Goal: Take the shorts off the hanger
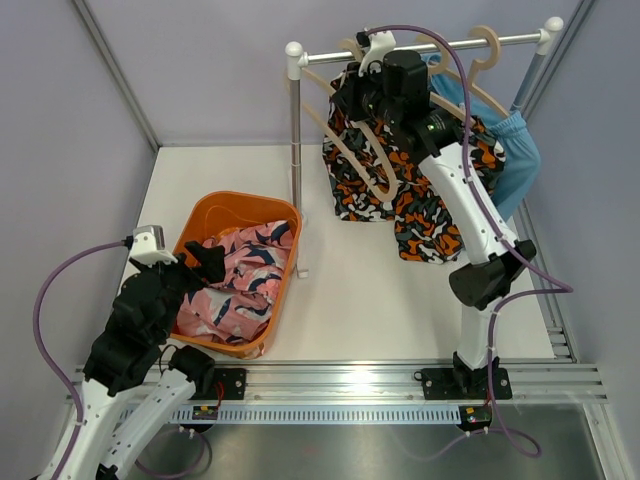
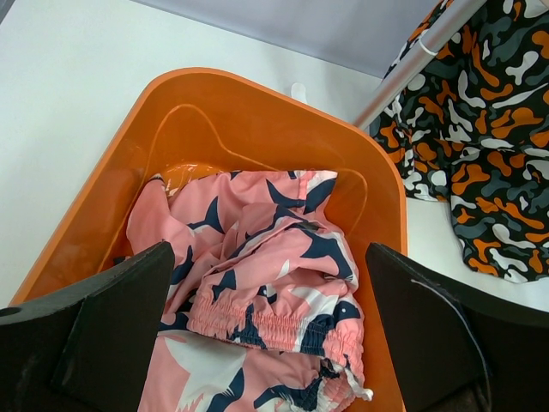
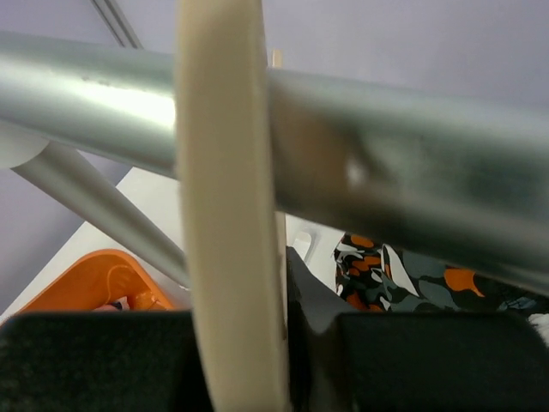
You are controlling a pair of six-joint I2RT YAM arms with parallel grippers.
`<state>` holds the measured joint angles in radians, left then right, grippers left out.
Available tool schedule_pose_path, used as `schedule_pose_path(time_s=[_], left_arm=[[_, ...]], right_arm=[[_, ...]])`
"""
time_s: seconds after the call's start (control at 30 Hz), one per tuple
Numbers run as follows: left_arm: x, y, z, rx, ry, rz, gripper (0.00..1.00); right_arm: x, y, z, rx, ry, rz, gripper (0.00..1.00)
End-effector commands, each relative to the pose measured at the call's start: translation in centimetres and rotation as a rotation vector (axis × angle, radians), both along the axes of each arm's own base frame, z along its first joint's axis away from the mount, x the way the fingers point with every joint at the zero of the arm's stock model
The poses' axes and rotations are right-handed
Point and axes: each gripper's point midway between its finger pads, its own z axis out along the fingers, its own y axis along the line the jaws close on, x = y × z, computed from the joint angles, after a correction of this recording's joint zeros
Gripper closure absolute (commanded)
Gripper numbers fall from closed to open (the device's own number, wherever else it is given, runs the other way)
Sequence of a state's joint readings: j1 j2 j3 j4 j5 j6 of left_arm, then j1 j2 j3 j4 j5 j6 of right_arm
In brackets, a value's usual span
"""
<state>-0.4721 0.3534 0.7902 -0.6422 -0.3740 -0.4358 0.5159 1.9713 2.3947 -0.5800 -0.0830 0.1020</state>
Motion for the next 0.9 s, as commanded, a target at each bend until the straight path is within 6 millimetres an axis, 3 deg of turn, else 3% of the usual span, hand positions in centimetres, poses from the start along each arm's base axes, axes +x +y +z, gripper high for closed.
schedule_pose_path(time_s=[0.0,0.17,0.33,0.43,0.5,0.63,0.87], left_arm=[[0.3,-0.5,0.2,-0.002,-0.009,-0.023,0.01],[0.2,-0.6,0.1,-0.002,-0.006,-0.029,0.01],[0.0,-0.5,0.1,0.01,0.0,-0.035,0.01],[-0.3,-0.3,0.2,0.027,0.005,-0.036,0.01],[-0.5,-0.1,0.4,0.036,0.001,-0.035,0.01],[-0.5,0.3,-0.1,0.109,0.002,-0.041,0.01],[-0.5,-0.3,0.1,0.148,-0.015,-0.093,0.01]], right_arm=[[-2.5,-0.8,2.2,0.038,-0.026,0.026,0.75],[-4.7,-2.1,4.2,0.057,-0.052,0.026,0.65],[-6.5,-3.2,5.3,0.064,-0.069,0.02,0.43],[-8.0,-4.2,6.4,0.077,-0.084,0.012,0.4],[-8.4,-4.7,6.0,0.071,-0.076,-0.005,0.4],[-9.7,-7.9,7.4,0.062,-0.128,-0.116,0.37],[-8.9,-13.2,6.8,-0.052,-0.168,-0.365,0.31]])
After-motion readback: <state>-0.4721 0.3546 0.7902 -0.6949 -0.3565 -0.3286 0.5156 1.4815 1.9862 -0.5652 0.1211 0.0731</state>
